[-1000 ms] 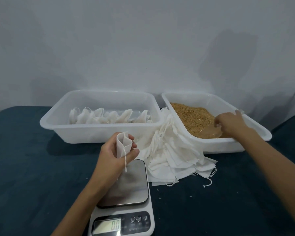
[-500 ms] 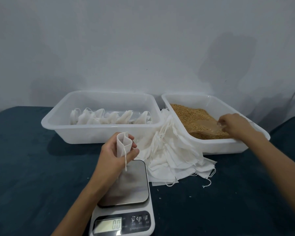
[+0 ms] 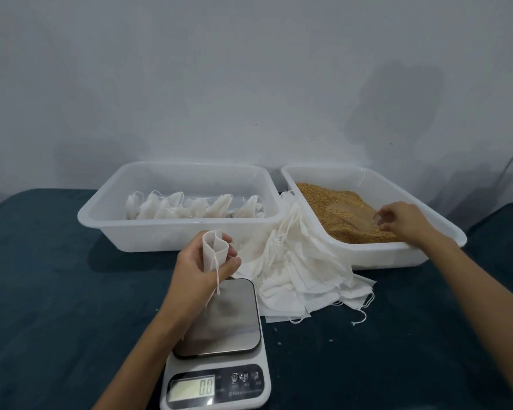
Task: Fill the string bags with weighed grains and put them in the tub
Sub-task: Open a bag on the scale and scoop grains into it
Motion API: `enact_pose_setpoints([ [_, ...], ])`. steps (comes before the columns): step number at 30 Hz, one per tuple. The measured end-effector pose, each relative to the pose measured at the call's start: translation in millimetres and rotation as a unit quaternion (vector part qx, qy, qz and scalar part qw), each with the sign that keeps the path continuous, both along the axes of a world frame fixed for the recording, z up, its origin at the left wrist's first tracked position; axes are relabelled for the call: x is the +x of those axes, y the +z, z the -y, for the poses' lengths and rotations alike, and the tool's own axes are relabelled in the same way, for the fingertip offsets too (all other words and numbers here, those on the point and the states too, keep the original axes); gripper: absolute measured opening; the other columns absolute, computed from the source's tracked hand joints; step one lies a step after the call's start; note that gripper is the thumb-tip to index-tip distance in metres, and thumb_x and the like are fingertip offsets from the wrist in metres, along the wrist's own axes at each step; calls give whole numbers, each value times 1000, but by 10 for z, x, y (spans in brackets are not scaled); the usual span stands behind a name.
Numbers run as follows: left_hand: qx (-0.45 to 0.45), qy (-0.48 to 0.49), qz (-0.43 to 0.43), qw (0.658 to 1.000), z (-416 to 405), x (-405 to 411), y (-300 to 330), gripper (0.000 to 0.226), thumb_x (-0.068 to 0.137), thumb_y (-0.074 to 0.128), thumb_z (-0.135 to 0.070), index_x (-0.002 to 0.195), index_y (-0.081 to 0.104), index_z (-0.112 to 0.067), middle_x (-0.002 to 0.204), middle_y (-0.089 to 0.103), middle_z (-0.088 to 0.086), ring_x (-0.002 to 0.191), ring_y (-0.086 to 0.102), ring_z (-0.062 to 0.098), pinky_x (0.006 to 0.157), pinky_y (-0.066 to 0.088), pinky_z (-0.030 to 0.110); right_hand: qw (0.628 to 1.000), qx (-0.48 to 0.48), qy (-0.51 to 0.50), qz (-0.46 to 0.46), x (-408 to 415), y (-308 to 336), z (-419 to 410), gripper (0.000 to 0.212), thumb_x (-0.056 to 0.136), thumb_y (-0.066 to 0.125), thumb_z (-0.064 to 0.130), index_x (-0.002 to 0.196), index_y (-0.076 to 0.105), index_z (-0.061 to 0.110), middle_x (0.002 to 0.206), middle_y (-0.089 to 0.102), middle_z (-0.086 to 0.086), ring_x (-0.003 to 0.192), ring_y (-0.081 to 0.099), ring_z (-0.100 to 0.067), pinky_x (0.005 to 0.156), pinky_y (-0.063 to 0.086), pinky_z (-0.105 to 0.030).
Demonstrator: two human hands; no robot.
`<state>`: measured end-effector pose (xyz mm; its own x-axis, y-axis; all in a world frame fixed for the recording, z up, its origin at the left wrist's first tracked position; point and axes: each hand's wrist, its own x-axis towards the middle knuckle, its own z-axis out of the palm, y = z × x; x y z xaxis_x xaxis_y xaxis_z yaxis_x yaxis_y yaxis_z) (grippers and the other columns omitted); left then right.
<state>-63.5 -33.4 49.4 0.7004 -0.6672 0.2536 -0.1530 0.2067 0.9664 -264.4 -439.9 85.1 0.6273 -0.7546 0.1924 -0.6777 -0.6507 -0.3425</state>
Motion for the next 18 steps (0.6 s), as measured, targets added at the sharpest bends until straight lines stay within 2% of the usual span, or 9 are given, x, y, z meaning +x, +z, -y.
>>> enact_pose_setpoints([
  [3, -2, -2, 3, 1000, 11, -7, -9, 26, 88, 78, 2, 106, 68, -12, 91, 71, 7, 86, 67, 17, 76, 59, 26, 1000, -6, 5, 17, -18, 23, -48, 17, 83, 76, -2, 97, 73, 8, 101, 74, -9, 98, 67, -25, 95, 52, -43],
  [6, 5, -5, 20, 1000, 17, -17, -15, 26, 88, 77, 3, 108, 67, -10, 92, 71, 12, 86, 67, 19, 85, 59, 43, 999, -7, 15, 44, -18, 58, -124, 18, 85, 74, -4, 100, 72, 7, 104, 74, -10, 100, 68, -26, 99, 51, -45],
  [8, 9, -6, 22, 1000, 19, -28, -18, 27, 87, 77, 5, 108, 66, -9, 92, 70, 14, 85, 67, 19, 88, 59, 47, 998, -12, 29, 58, 8, 109, -228, 22, 87, 73, -2, 108, 72, 5, 107, 73, -11, 103, 67, -27, 100, 49, -40],
  [11, 12, -12, 19, 1000, 17, -48, -11, 27, 87, 77, 4, 109, 66, -9, 93, 70, 14, 86, 67, 19, 87, 59, 46, 993, -41, 81, 76, 56, 249, -495, 24, 89, 72, 3, 113, 70, 6, 102, 72, -8, 101, 65, -25, 91, 42, -31],
  [13, 18, -21, 28, 999, 16, -52, -7, 27, 88, 78, 1, 110, 66, -11, 93, 70, 12, 87, 68, 19, 87, 59, 41, 986, -44, 134, 87, 79, 386, -749, 24, 91, 71, 5, 115, 70, 10, 100, 71, -1, 97, 65, -16, 90, 40, -27],
  [16, 26, -37, 40, 998, 13, -60, -12, 28, 89, 79, -3, 111, 65, -14, 92, 70, 7, 88, 68, 17, 86, 58, 31, 968, -20, 236, 80, 94, 598, -1194, 27, 92, 69, 7, 117, 70, 18, 107, 71, 8, 98, 64, 4, 88, 42, -14],
  [18, 31, -50, 36, 998, 8, -66, -20, 30, 89, 80, -5, 113, 65, -15, 91, 70, 4, 88, 68, 14, 86, 58, 30, 955, -16, 289, 68, 102, 684, -1473, 30, 92, 69, 6, 118, 70, 21, 113, 70, 13, 105, 62, 6, 91, 42, -8],
])
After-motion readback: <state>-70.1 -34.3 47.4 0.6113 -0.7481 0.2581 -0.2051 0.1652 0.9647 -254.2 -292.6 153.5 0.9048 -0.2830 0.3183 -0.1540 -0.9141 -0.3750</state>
